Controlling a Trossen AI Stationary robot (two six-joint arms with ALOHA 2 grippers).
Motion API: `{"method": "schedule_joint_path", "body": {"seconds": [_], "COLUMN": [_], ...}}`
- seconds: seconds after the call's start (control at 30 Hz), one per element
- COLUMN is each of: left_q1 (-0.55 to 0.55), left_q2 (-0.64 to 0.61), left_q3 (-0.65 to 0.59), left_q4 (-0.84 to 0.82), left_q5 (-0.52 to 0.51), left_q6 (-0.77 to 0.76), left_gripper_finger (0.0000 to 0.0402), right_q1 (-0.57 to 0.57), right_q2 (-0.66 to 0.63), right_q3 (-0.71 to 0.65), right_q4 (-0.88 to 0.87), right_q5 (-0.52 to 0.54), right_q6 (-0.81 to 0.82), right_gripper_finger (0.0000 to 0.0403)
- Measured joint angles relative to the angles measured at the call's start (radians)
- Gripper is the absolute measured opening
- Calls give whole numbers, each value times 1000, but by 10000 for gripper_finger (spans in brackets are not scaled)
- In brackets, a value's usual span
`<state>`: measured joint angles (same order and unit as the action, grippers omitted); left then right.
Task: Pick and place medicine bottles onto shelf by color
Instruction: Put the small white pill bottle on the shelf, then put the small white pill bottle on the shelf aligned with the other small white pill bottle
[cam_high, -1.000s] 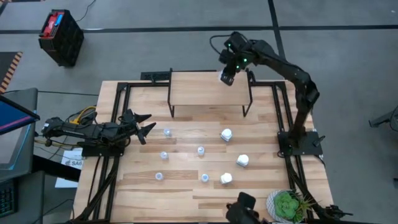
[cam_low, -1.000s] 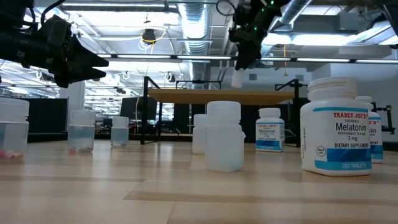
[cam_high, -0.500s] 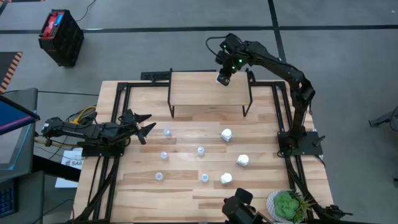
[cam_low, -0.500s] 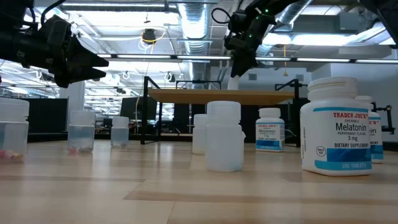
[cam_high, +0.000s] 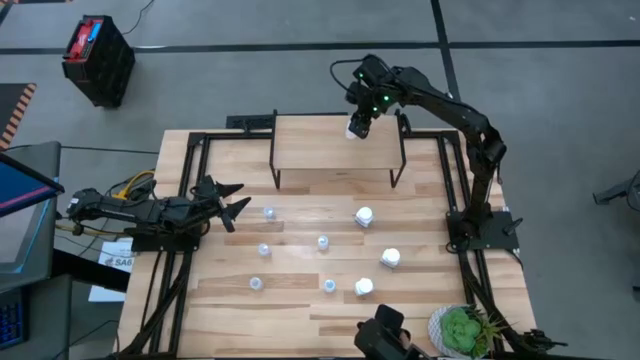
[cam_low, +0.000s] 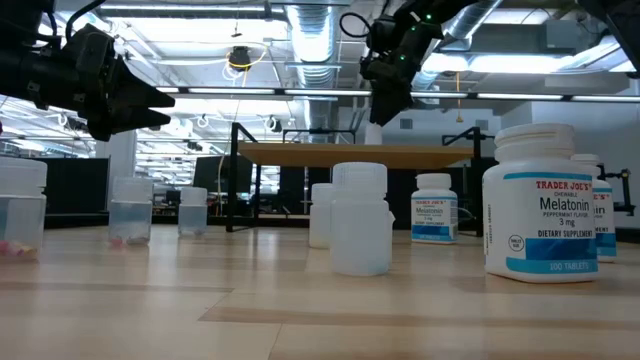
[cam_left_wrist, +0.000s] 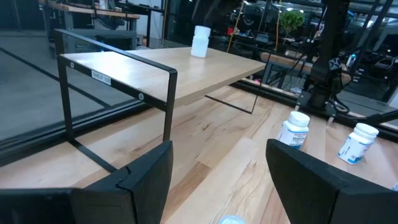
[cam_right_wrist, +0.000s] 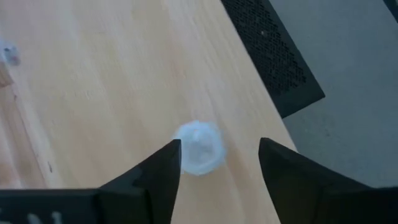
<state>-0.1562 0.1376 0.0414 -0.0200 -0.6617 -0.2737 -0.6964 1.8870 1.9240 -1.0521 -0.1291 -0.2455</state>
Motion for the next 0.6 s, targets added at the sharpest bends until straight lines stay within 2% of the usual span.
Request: {"method": "schedule_joint_path", "body": {"seconds": [0.17, 0.33, 0.47, 0.6], "left_q1": [0, 0, 0, 0], "left_q2": [0, 0, 0, 0], "left_q3": [0, 0, 0, 0], "left_q4": [0, 0, 0, 0], "left_q5": [0, 0, 0, 0], "left_q6": [0, 0, 0, 0], "left_gripper_finger": [245, 245, 245, 245], "right_q1": [4, 17, 66, 146], "right_q2": [-1, -1, -5, -11], "right_q3": [21, 118, 193, 203], "right_q4": [-13, -117, -246, -349], "right_q5": [-1, 0, -2, -2], "right_q6": [5, 56, 97, 100], "right_gripper_finger": [240, 239, 239, 239]}}
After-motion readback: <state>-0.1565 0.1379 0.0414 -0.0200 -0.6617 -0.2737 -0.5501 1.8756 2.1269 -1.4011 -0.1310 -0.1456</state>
